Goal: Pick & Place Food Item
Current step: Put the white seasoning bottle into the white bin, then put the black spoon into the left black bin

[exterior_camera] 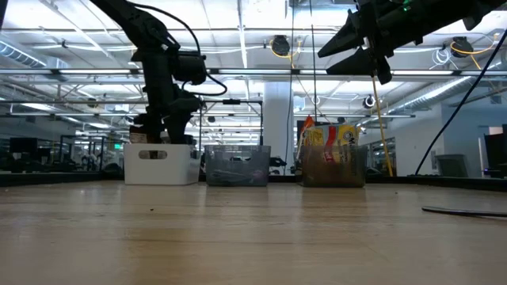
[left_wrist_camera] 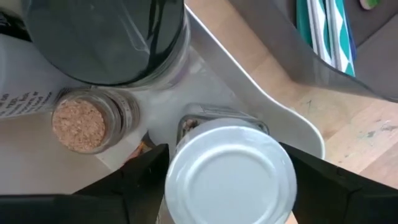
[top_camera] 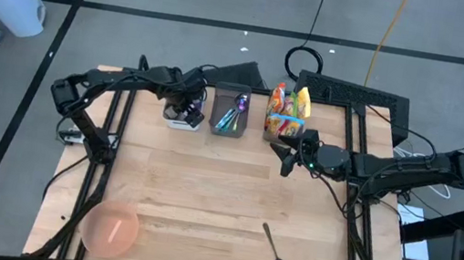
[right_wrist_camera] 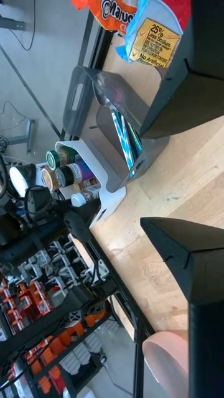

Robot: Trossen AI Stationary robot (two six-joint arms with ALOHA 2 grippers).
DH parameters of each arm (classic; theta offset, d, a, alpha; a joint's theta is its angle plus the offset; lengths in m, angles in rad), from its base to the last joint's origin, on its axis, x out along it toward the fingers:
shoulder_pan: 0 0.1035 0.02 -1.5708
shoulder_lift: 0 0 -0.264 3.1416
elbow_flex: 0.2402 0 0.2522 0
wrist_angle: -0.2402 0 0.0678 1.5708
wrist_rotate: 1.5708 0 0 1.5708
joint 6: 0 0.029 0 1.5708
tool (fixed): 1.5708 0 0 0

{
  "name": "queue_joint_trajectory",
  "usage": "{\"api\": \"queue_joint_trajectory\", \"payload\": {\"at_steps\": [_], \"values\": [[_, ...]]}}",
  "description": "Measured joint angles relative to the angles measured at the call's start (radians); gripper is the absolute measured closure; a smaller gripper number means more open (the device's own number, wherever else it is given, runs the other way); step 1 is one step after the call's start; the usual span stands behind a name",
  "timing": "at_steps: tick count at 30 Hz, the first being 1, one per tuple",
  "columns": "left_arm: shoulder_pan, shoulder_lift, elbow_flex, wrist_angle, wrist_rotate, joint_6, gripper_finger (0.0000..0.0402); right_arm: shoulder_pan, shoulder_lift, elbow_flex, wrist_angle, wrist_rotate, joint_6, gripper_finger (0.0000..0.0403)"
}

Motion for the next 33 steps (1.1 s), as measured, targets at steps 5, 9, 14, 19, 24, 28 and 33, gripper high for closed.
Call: {"api": "queue_joint_trajectory", "payload": {"at_steps": [5,9,14,19,24,28,33], "values": [[0.000,0.000,0.005,-0.003,0.000,0.000,0.0107,0.000,0.000,0.000,0.000,0.000,0.000,0.0193],[0.000,0.000,0.048,-0.031,-0.001,0.005,0.0106,0.000,0.000,0.000,0.000,0.000,0.000,0.0193],[0.000,0.000,0.133,-0.087,-0.001,0.022,0.0106,0.000,0.000,0.000,0.001,0.000,0.000,0.0193],[0.000,-0.001,0.258,-0.202,-0.003,0.054,0.0106,0.000,0.000,0.000,0.001,0.000,0.000,0.0193],[-0.001,-0.002,0.458,-0.385,-0.002,0.067,0.0105,0.000,0.000,0.000,0.001,-0.001,0.000,0.0193],[-0.009,-0.019,0.646,-0.487,0.070,0.090,0.0105,0.000,0.000,0.000,0.001,0.000,-0.001,0.0193],[-0.044,-0.124,0.774,-0.385,0.266,0.138,0.0105,0.000,0.000,0.000,0.001,0.000,-0.002,0.0193]]}}
